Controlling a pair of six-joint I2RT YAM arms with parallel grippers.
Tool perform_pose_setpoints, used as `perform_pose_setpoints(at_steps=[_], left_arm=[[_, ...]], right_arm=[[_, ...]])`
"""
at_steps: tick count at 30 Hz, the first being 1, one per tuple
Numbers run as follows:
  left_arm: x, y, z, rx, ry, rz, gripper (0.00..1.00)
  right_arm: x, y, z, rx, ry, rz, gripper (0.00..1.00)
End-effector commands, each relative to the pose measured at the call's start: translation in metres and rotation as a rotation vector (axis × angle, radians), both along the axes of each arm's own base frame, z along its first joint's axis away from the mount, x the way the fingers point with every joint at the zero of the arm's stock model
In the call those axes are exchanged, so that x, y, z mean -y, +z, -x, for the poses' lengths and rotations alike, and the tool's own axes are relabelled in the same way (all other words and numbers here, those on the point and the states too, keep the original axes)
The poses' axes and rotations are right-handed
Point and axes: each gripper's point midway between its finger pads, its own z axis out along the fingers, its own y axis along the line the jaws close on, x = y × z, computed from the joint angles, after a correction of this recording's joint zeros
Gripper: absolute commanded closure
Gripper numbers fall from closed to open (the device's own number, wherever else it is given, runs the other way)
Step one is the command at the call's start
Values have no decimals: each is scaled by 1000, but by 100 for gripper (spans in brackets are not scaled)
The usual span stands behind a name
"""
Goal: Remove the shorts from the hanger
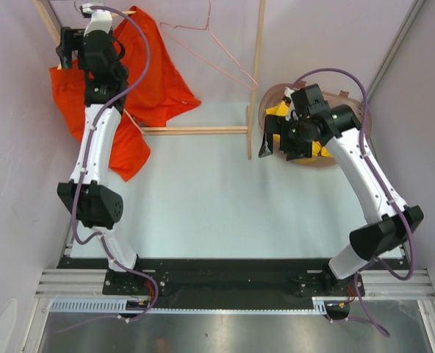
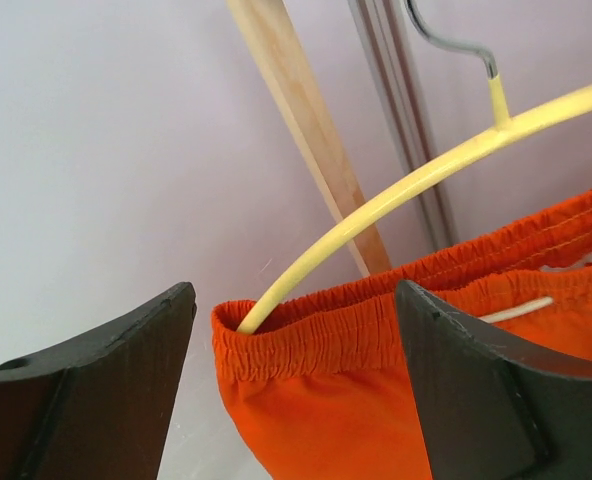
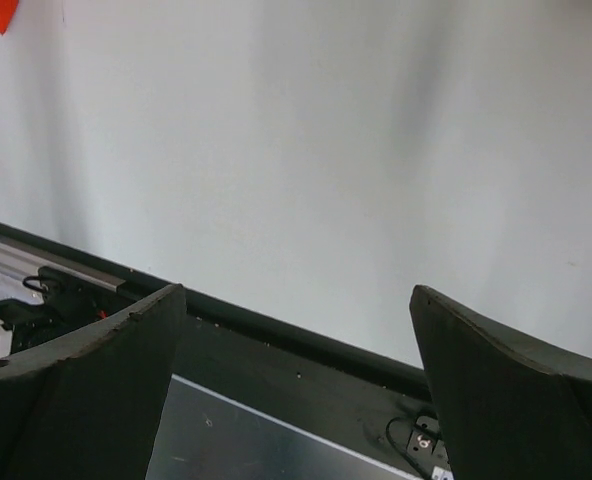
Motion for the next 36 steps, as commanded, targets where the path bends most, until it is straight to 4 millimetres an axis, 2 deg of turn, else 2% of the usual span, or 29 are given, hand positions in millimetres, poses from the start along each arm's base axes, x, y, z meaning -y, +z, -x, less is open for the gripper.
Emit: perform_pose_setpoints(at_steps=[1,3,9,12,15,17,19,21,24,31,35,36], left_arm=[[-22,15,3,24,100,-48,14],[-28,9,1,12,120,-46,13],[-34,9,-10,61,186,-72,12],[-37,-2,-16,34,210,-95,13],[-40,-7,-17,40,233,-104,23],[-41,-12,-21,36,234,-112,25],[-45,-13,-22,32,240,-118,28],[-47,-11,-21,42,247,-127,36],[-47,-11,-23,50,239,-115,43],[-46,-14,-27,53,225,-106,48],[-46,-17,-28,46,222,-93,55],[-45,-17,-28,45,218,-90,61]], right_arm=[[2,8,-17,17,22,35,0],[1,15,-24,33,24,35,0],[0,9,-32,5,27,32,0],[1,7,-33,1,24,36,0],[5,7,-32,0,17,39,0],[7,7,-33,-4,11,38,0],[7,7,-32,-3,13,35,0],[6,7,-33,-5,16,30,0],[4,6,-34,-11,20,27,0],[3,13,-35,9,24,22,0],[4,16,-33,21,23,27,0],[2,18,-32,27,31,27,0]])
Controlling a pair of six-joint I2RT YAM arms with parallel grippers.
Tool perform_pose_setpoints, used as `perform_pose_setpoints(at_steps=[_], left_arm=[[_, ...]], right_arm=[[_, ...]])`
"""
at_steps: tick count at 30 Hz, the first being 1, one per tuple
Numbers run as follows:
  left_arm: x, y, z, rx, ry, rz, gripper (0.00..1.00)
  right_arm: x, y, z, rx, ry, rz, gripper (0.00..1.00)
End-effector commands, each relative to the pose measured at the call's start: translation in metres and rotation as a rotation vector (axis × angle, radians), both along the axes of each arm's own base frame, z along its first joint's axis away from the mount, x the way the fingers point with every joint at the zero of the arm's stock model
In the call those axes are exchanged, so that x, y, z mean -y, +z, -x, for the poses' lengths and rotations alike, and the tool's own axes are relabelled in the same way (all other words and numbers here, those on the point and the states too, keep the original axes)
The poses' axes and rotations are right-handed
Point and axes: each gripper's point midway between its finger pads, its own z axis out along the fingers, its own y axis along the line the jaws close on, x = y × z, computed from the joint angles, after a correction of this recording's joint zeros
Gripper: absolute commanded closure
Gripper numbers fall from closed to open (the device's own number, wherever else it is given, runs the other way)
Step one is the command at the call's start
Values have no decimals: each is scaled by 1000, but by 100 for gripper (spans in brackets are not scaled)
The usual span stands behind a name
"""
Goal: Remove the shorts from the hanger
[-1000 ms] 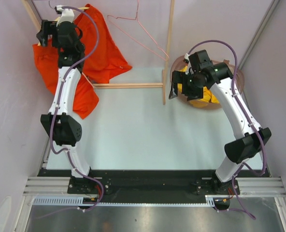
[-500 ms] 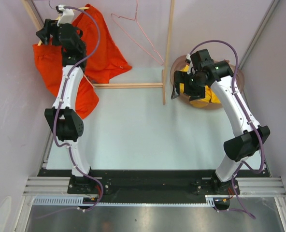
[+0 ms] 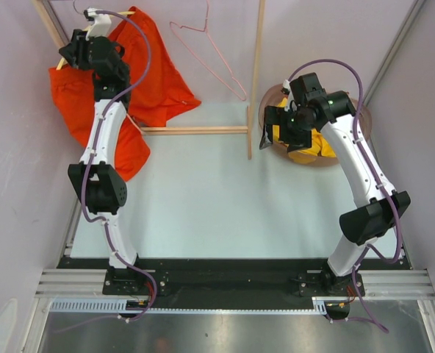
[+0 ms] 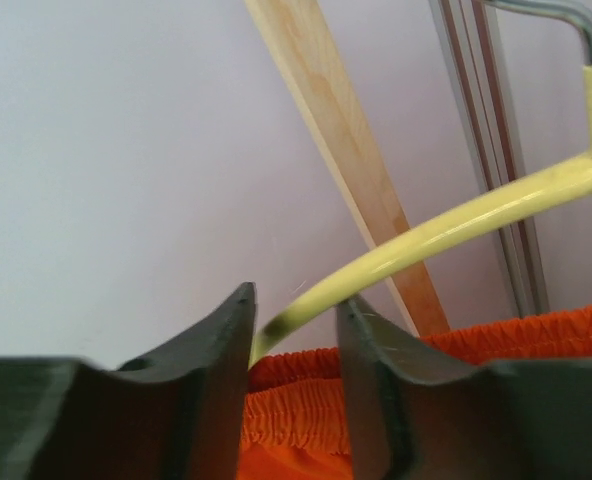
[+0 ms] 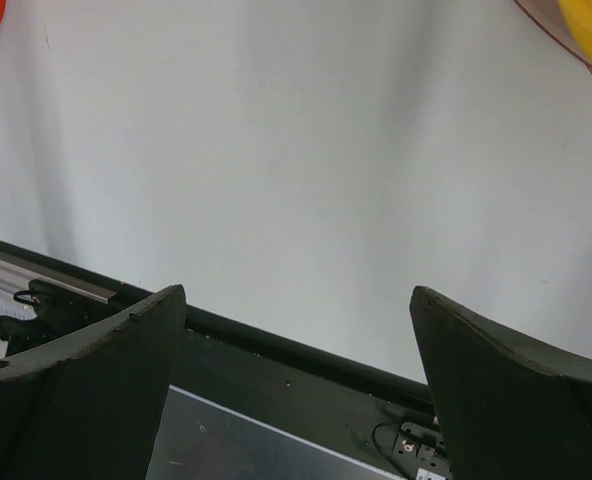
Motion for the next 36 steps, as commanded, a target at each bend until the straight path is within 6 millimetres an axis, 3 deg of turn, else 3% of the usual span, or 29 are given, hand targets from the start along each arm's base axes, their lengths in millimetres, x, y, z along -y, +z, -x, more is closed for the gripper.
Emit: perform_pose_setpoints(at_steps=[1,2,3,9,17,28,36], left_arm=[[-3,6,3,34,-2,23,66],[-3,5,2,34,-4,27,70],[-3,6,3,32,-1,30,79],[-1,10,6,25,6,39,100],[19,24,19,67,-9,64,100],[11,43,41,382,-24,243,100],[17,55,33,471,-94,278,100]], right_arm=[[-3,19,5,49,32,-11,0],[-4,18,4,49,36,-7,0],[-5,18,5,50,39,-4,0],[-13,20,9,61,69,3,0],[-17,20,12,64,82,1,0],[-10,24,22,73,76,-4,0],[-13,22,29,60,79,4,0]])
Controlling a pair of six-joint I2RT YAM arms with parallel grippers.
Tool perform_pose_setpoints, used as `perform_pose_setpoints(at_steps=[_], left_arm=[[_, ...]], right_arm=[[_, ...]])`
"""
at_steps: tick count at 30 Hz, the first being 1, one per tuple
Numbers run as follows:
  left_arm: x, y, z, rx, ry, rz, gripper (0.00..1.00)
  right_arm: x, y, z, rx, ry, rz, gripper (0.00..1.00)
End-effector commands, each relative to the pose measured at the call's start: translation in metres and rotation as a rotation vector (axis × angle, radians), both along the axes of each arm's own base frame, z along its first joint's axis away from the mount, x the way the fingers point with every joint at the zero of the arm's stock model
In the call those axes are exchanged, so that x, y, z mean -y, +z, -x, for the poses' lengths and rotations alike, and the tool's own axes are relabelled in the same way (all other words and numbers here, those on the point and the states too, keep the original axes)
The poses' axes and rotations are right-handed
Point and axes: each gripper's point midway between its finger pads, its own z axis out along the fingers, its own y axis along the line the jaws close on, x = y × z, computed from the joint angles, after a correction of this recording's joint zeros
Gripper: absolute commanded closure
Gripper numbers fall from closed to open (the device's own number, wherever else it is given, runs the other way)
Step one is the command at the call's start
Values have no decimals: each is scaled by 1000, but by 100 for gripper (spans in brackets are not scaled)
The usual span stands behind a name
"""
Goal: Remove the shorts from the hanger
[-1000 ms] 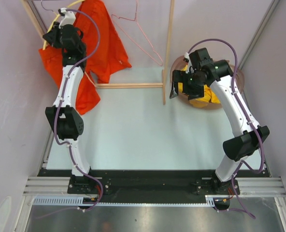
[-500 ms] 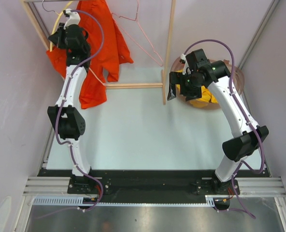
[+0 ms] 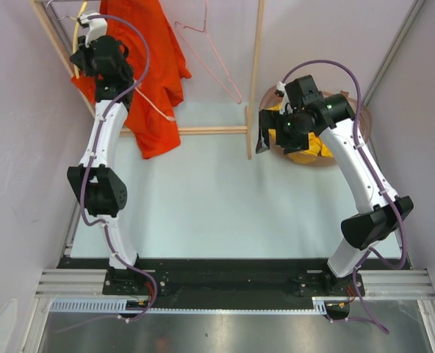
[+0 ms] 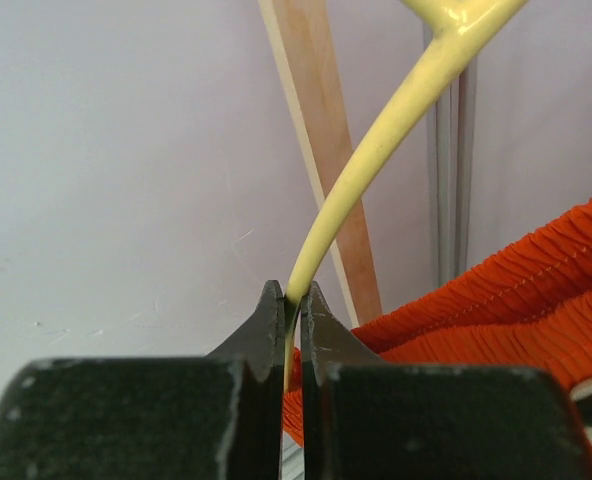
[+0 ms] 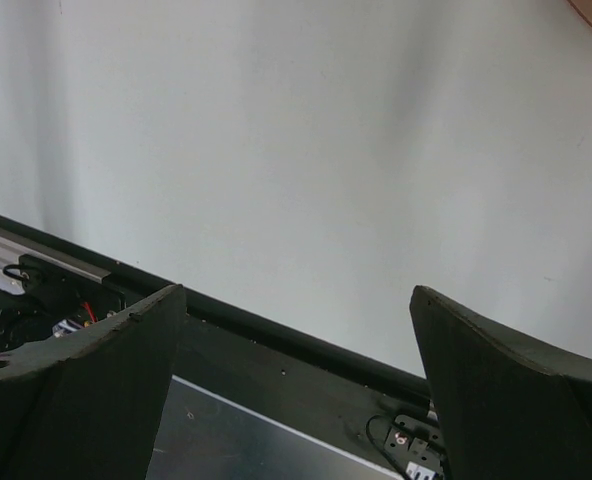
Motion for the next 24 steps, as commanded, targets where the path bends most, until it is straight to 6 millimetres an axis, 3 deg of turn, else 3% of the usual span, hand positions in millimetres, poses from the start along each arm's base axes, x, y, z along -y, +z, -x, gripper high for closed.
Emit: perform_pose_setpoints(at_steps=[1,2,5,11,12,17,19,20,21,23,24], left_arm=[[1,75,31,353,-40,88,100],[1,79,36,359,-45,89,100],[3,65,38,327,-61,100,100],[3,48,67,279,-72,120,100],[4,34,67,237,-76,120,100],[4,24,95,173,-84,117,100],[5,4,98,109,-96,117,100],[6,8,109,119,-107,116,100],[6,-13,111,68,-109,113,100],[6,-15,131,62,-118,110,100],[7,-29,138,37,-120,119,100]], right_arm=[[-1,12,11,28,14,-3,0],[-2,12,12,28,15,-2,0],[-6,11,15,28,26,2,0],[-11,6,20,20,34,1,0],[-12,6,21,20,37,-6,0],[-16,8,28,29,47,-47,0],[-18,6,32,22,56,-58,0],[-18,8,34,23,52,-64,0],[-18,7,36,21,53,-66,0],[-21,4,42,18,64,-73,0],[-23,3,46,11,69,-80,0]])
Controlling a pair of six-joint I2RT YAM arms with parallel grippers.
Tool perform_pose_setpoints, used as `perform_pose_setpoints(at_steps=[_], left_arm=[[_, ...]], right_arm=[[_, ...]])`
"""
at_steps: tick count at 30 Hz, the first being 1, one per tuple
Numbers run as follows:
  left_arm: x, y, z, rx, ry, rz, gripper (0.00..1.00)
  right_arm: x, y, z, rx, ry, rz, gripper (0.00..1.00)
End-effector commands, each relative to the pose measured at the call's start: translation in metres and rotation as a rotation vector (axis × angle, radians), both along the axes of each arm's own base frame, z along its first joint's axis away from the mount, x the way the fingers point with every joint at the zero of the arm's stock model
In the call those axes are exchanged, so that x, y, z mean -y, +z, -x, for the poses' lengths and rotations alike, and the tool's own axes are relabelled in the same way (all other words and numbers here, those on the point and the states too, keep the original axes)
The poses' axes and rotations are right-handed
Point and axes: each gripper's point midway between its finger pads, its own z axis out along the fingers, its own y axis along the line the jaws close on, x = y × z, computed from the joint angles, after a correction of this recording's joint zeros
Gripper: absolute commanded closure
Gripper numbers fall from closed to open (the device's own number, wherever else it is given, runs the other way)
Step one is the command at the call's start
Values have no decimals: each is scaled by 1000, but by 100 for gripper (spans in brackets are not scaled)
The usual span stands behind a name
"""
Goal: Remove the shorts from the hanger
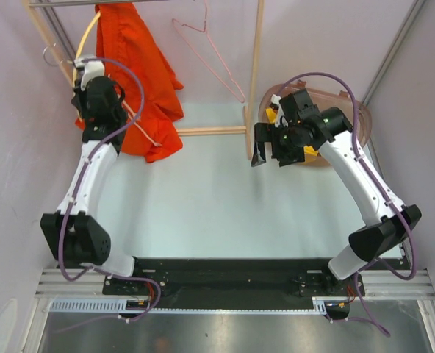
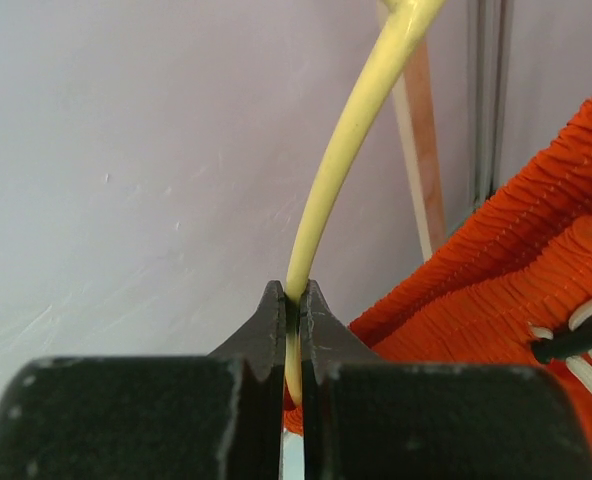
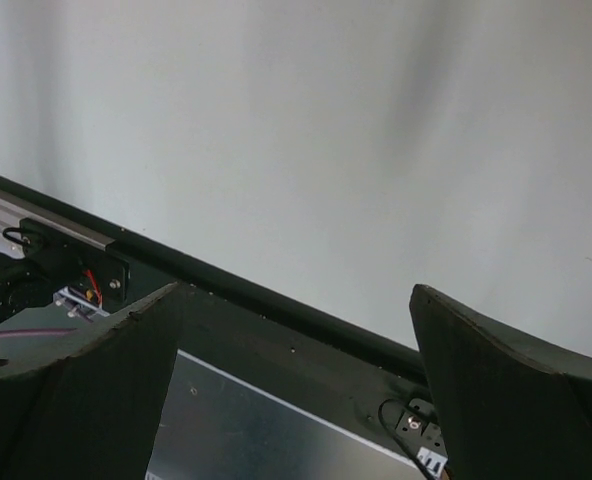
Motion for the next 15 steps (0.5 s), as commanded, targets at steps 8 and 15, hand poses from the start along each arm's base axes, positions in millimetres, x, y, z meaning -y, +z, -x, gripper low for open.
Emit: perform_pose_setpoints(at_steps=[8,15], left_arm=[[18,1,105,196,-126,214,100],[37,-5,157,88,-239,214,100]], right_arm=[[-37,-4,46,-1,105,-139,0],[-63,-2,63,10,177,-213,0]])
